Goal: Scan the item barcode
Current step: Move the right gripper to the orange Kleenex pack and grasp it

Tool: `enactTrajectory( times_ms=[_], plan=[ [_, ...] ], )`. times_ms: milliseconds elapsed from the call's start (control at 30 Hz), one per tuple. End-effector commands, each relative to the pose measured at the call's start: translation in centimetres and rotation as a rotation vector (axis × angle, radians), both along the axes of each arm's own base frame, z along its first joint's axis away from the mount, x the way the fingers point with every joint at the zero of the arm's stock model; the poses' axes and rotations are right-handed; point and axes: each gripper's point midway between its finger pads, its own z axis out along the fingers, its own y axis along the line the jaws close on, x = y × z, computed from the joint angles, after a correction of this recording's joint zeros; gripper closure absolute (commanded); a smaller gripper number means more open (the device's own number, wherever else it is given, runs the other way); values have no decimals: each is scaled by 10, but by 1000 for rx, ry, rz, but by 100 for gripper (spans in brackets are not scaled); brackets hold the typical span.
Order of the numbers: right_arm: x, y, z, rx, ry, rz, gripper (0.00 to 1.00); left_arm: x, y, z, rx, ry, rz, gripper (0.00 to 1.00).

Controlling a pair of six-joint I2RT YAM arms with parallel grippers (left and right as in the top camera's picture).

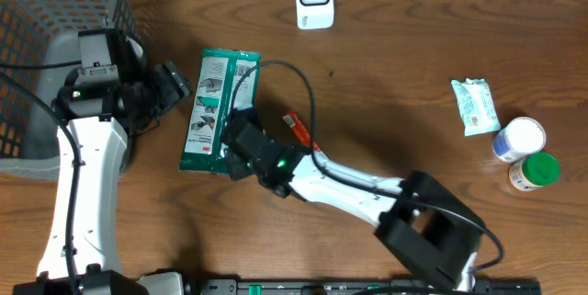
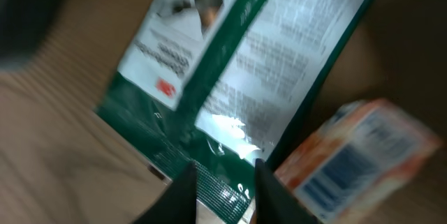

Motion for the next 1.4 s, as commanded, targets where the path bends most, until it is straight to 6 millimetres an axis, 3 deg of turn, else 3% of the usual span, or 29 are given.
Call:
enactTrajectory(
  times_ms=[0,300,367,533,667,733,867,1033,1100,1367],
  plan=[
    [7,-16,-17,-94,-32,-45,85,4,1,7,0,-18,-9,19],
    [18,-59,21,-165,-49,-117,81,4,1,7,0,-18,-9,19],
    [13,-58,29,-170,-55,-44,81,4,1,7,0,-18,-9,19],
    [12,-59,63,-222,-47,11,67,4,1,7,0,-18,-9,19],
    [18,-58,95,-228,-55,15,59,4,1,7,0,-18,-9,19],
    [23,-56,102,-223,-73,12,59,4,1,7,0,-18,-9,19],
    [25,-58,87,-276,-80,-26,53,4,1,7,0,-18,-9,19],
    [18,-53,44,-377,-49,-4,52,4,1,7,0,-18,-9,19],
    [15,-54,21,-431,-36,3,54,4,1,7,0,-18,-9,19],
    [11,-62,-25,-579,-39,10,62,4,1,7,0,-18,-9,19]
  ],
)
